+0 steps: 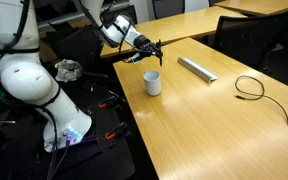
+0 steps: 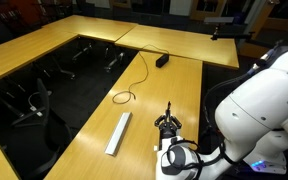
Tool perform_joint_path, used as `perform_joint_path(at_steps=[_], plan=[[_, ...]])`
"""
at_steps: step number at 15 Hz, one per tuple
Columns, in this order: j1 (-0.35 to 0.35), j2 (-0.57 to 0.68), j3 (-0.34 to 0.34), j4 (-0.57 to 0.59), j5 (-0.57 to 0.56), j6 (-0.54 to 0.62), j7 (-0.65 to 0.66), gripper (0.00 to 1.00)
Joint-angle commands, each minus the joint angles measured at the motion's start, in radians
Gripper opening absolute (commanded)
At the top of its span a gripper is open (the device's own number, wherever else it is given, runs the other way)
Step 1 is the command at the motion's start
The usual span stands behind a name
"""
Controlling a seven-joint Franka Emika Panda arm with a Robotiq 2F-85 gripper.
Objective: Put the black pen in the mug
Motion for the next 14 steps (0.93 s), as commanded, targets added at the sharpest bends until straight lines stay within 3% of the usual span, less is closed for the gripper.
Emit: perform_joint_path(at_steps=[1,8,11,12,14], plan=[[0.058,-0.001,-0.031,0.023,0.044,-0.029,-0.001,0.03],[0.112,0.033,-0.03,0.021,0.125,-0.013,-0.001,0.03],[0.105,0.056,-0.019,0.018,0.141,-0.011,-0.001,0.03],[0.058,0.072,0.032,0.023,0.132,-0.027,-0.01,0.03],[0.049,0.089,0.043,0.023,0.133,-0.026,-0.02,0.03]])
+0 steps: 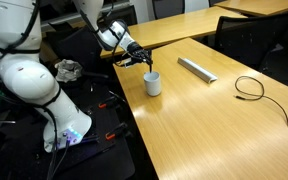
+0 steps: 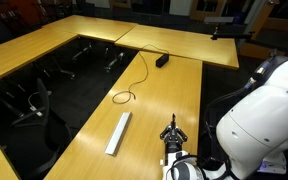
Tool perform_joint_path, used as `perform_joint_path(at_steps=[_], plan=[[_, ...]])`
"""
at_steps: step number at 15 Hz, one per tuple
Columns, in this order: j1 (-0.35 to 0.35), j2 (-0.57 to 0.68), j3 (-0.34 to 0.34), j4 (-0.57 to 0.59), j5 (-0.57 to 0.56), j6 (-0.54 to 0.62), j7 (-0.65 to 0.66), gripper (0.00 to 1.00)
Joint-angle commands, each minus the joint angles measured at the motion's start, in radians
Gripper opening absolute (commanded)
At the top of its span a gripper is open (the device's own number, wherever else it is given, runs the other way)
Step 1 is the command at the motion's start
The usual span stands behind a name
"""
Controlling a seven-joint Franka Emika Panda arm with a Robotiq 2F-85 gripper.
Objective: Put the black pen in the mug
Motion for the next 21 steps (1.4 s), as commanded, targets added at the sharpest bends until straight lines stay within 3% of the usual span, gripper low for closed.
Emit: perform_joint_path(at_steps=[1,6,8,13,16,21], plan=[[-0.042,0.027,0.042,0.014,0.017,-0.018,-0.02,0.03],[-0.066,0.058,0.05,0.025,0.019,-0.011,-0.068,0.03],[-0.073,0.062,0.051,0.03,0.023,-0.009,-0.083,0.37],[-0.106,0.022,0.071,0.026,0.025,0.051,-0.146,0.73],[-0.159,-0.042,0.081,0.017,0.039,0.162,-0.277,0.95],[-0.255,-0.158,0.058,0.009,0.101,0.359,-0.527,1.0]])
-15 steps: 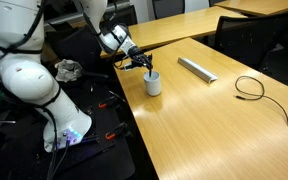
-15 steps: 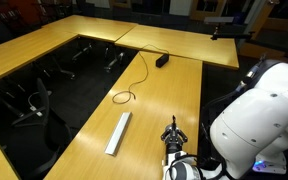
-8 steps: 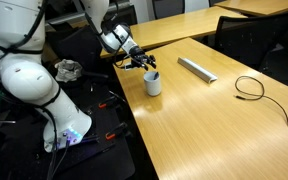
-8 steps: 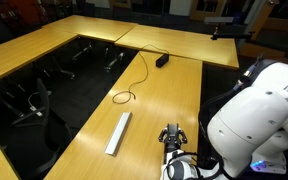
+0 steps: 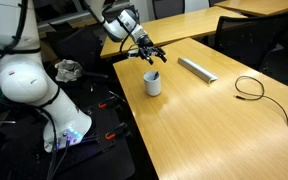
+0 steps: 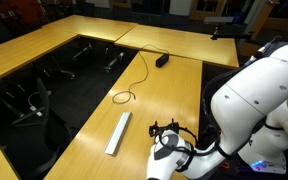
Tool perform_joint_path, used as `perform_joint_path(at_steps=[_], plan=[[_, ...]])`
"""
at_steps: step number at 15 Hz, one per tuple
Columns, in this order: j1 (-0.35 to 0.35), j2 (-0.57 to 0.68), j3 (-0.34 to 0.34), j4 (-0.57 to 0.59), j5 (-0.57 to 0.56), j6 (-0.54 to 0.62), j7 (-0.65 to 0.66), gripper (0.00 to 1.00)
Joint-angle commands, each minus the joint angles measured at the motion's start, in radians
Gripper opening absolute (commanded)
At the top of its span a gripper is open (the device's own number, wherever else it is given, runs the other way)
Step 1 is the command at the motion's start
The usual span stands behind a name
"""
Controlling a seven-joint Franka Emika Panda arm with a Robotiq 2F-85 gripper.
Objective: Put the black pen in the mug
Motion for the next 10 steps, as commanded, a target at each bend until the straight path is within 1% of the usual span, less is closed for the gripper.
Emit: perform_joint_path(at_steps=[1,4,6,8,10], plan=[[-0.062,-0.095,-0.002,-0.041,0.082,0.158,-0.162,1.0],[-0.097,-0.148,-0.019,-0.066,0.17,0.31,-0.256,1.0],[-0.098,-0.17,-0.037,-0.084,0.222,0.375,-0.308,1.0],[-0.084,-0.188,-0.056,-0.107,0.236,0.408,-0.324,1.0],[-0.071,-0.209,-0.067,-0.133,0.212,0.44,-0.29,1.0]])
